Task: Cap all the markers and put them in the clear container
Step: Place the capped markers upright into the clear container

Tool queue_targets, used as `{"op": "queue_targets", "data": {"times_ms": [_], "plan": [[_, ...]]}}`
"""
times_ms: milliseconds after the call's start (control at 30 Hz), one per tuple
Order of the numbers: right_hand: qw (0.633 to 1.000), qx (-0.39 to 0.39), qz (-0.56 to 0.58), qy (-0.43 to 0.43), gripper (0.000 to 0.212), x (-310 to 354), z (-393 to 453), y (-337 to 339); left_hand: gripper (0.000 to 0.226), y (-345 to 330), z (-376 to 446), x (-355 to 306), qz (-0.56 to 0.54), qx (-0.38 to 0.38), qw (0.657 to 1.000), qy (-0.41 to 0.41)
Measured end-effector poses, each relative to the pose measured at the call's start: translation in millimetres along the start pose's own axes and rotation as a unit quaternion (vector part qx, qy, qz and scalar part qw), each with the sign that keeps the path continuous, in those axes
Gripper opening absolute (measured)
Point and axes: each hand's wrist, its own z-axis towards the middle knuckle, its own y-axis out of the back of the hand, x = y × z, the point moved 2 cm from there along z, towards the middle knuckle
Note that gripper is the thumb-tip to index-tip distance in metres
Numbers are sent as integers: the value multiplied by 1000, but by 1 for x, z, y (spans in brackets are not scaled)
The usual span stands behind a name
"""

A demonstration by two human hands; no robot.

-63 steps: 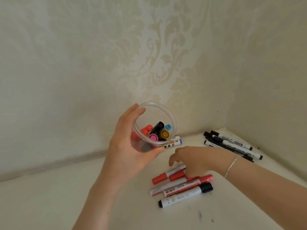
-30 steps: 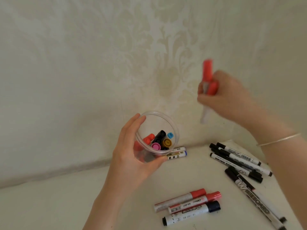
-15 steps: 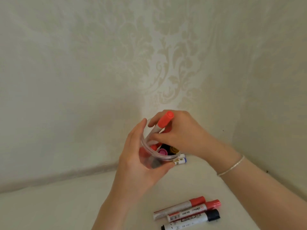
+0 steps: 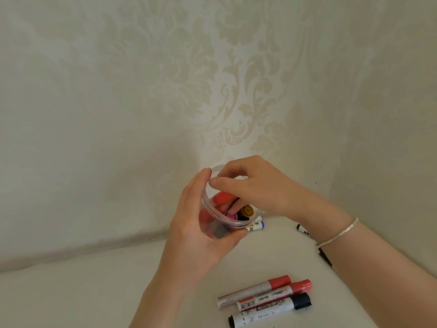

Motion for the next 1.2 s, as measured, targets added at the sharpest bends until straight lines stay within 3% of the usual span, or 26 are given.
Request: {"op": "queue_targets", "data": {"times_ms": [67, 200, 267, 333, 400, 433, 500, 567, 600, 767, 933, 1000, 1067, 1200], "plan": [[998, 43, 36, 22, 11, 2, -1, -1, 102, 2, 1, 1, -8, 3, 1000, 4], [984, 19, -159, 72, 7, -2, 2, -9, 100, 3, -2, -2, -6, 1, 1000, -2], [983, -59, -125, 122, 7, -3, 5, -10, 99, 5, -4, -2, 0, -6, 1000, -8], [964, -209, -16, 167, 16, -11, 11, 3, 96, 9, -6, -3, -6, -25, 1000, 0], [942, -301, -22, 149, 18, -32, 22, 16, 94, 15, -7, -2, -3, -40, 999, 6], [946, -293, -79, 112, 16, -46, 28, 18, 93, 17, -7, -2, 5, -44, 999, 6], [959, -146, -243, 3, 18, -84, 40, 8, 94, 23, -7, 3, 31, -52, 998, 3], [926, 22, -370, -69, 39, -122, 45, -14, 94, 25, -5, 6, 50, -57, 997, -1], [906, 62, -413, -72, 44, -135, 46, -25, 93, 26, -5, 7, 54, -59, 997, -2], [820, 70, -568, 10, 41, -156, 60, -55, 95, 31, -4, 11, 47, -60, 997, 12], [814, 99, -570, -57, 30, -153, 63, -55, 94, 33, -7, 16, 55, -58, 997, 13], [846, 43, -526, -78, 33, -142, 63, -40, 92, 33, -8, 16, 60, -60, 996, 15], [891, -67, -440, -86, 34, -121, 64, -15, 95, 32, -8, 16, 70, -62, 996, 11], [925, -305, -227, 12, 12, -53, 53, 31, 99, 29, -10, 19, 59, -67, 996, 12]]}}
